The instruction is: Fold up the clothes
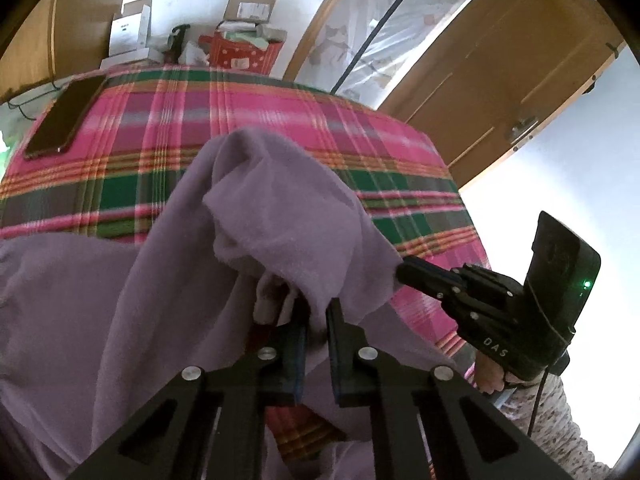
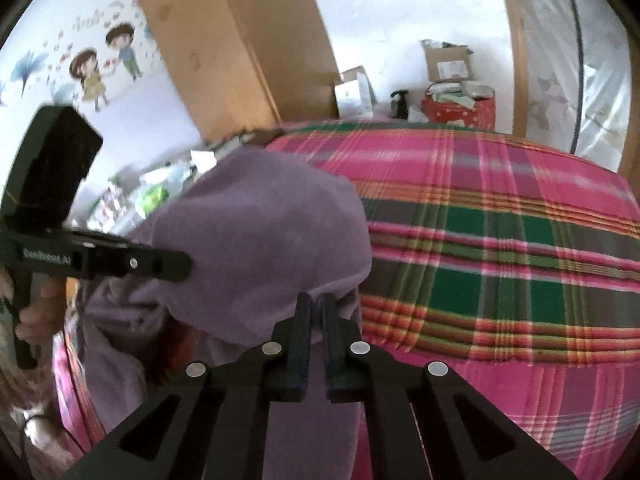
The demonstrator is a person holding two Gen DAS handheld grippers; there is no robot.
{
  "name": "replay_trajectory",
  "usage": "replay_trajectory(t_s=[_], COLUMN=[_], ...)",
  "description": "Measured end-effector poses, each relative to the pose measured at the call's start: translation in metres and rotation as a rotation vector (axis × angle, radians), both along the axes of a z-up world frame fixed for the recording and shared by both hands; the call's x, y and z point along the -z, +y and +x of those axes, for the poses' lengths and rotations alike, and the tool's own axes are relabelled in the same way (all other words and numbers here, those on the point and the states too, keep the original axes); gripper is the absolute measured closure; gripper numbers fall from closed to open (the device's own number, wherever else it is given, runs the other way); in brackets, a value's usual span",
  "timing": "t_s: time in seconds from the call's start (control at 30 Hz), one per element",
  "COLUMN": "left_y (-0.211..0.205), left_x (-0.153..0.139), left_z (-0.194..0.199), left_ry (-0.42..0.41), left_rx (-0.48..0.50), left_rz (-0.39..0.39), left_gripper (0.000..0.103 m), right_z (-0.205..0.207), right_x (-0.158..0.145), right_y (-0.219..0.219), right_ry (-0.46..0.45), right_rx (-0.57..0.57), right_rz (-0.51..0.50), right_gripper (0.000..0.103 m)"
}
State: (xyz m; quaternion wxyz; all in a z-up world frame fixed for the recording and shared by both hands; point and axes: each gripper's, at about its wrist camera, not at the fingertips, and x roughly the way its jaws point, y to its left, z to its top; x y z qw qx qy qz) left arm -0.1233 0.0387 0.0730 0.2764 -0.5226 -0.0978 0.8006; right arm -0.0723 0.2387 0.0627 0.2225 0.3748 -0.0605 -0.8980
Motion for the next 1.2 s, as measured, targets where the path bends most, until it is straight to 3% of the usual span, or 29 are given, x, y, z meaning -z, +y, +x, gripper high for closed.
replay_trajectory(t_s=[0.23,0.57,0.73,0.9,1.0,1.2], left_y=[0.001,0.012,0.02,0.017,0.015,0.005], left_x=[-0.023,-0.006,0.013,0.031,0.034,0.034], left_z=[-0.019,-0.069,-0.087,-0.102,-0.107,-0.102], left_ry=[0.061,0.014,-0.017,-0.067,-0.029,-0.043], left_rx=[-0.032,-0.106,-0.097,-0.12,-0.144,-0.134], left_rz=[0.047,0.069,0.04,0.065,0.055,0.052], left_gripper=[0.093,0.093,0.093,0.093,0.093,0.088], right_z=[-0.007,-0.041,-0.061,-0.075,-0.082,-0.084], right_x=[-0.016,-0.024,-0.007,0.014,0.025,0.032], right_y=[0.012,0.021,0.024,0.025,0.025,0.023], right_ry=[0.05,0.1,0.063,0.017,-0.009,-0.055], right_rx=[0.064,0.167,0.21,0.232,0.241,0.237], right_rz=[-0.036,0.012,0.031,0.046,0.046,0.012], right_gripper=[0.098,0.098,0.098,0.098,0.098,0.094])
